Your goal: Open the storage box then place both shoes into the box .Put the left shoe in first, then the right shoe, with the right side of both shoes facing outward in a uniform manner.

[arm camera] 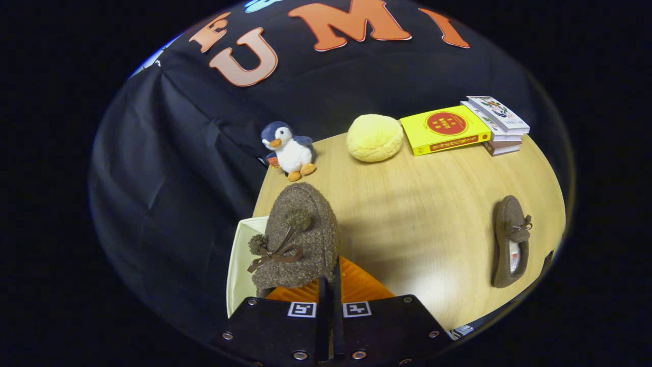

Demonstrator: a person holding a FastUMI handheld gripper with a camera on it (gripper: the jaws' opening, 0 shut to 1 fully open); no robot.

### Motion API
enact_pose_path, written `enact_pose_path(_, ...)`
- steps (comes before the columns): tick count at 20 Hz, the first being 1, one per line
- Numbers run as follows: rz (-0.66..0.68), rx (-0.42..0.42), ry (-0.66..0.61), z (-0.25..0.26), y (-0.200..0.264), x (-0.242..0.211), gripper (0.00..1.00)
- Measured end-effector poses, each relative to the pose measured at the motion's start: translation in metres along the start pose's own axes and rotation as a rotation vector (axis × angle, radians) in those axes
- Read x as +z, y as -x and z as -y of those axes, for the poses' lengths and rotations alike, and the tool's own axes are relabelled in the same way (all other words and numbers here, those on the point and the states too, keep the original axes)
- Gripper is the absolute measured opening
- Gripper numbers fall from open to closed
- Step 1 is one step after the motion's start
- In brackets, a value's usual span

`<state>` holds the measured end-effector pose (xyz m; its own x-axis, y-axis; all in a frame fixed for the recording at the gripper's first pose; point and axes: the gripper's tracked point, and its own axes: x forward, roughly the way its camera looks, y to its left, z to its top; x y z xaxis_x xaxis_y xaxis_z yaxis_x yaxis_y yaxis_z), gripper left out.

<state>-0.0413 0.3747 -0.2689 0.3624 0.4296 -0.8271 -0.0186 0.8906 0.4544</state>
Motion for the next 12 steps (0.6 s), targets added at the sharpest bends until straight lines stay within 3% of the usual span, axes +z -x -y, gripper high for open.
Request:
enact_pose_path(7, -0.079, 0.028, 0.069, -0.066, -0.037, -0.037, 0.05)
enact_pose_path(12, -0.151, -0.025, 0.073, -0.072, -0.067, -0.066, 0.05)
